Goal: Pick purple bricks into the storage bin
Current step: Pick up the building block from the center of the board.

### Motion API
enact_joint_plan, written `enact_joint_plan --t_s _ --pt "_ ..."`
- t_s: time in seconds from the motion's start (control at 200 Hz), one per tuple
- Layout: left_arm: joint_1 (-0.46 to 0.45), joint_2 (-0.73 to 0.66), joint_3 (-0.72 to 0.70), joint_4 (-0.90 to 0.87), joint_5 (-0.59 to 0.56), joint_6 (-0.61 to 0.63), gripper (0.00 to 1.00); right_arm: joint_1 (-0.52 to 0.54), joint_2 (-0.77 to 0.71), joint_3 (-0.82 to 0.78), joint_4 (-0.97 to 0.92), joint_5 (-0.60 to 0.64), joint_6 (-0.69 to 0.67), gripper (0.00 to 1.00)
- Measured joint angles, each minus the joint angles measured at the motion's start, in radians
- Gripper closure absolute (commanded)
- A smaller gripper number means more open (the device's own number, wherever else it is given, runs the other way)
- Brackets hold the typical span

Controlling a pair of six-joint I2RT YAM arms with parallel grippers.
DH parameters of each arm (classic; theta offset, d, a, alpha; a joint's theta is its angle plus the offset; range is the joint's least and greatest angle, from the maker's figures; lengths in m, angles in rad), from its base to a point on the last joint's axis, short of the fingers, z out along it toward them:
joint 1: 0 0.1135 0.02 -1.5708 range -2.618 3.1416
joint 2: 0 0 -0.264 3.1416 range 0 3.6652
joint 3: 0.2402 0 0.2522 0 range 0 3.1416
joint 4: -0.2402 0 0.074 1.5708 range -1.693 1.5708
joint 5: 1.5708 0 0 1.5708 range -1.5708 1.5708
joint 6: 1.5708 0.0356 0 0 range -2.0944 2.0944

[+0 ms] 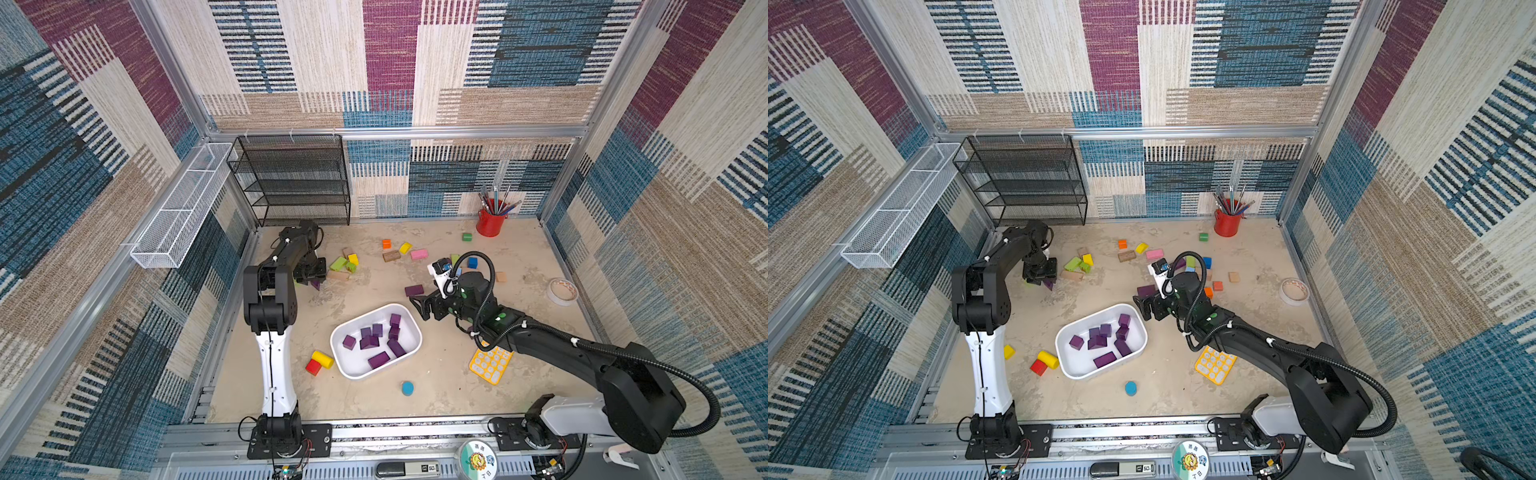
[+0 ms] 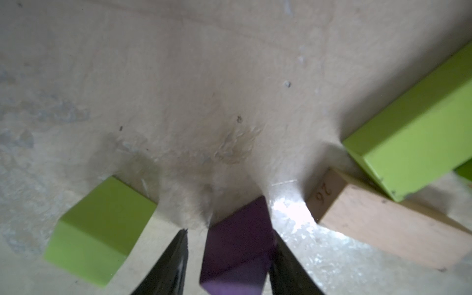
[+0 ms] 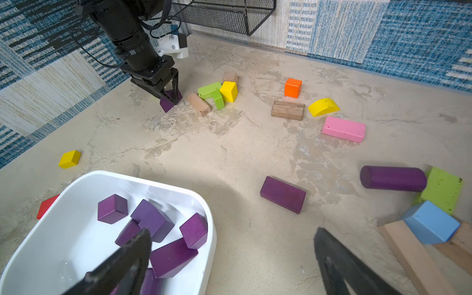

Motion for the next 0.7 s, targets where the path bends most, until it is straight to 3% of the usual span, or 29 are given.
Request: enact_joint_plan --t_s 0.701 --pt "-0.035 0.024 0.016 -0.010 -0.005 0.025 0.65 0.000 0.018 0.001 -0.002 0.000 0.000 0.00"
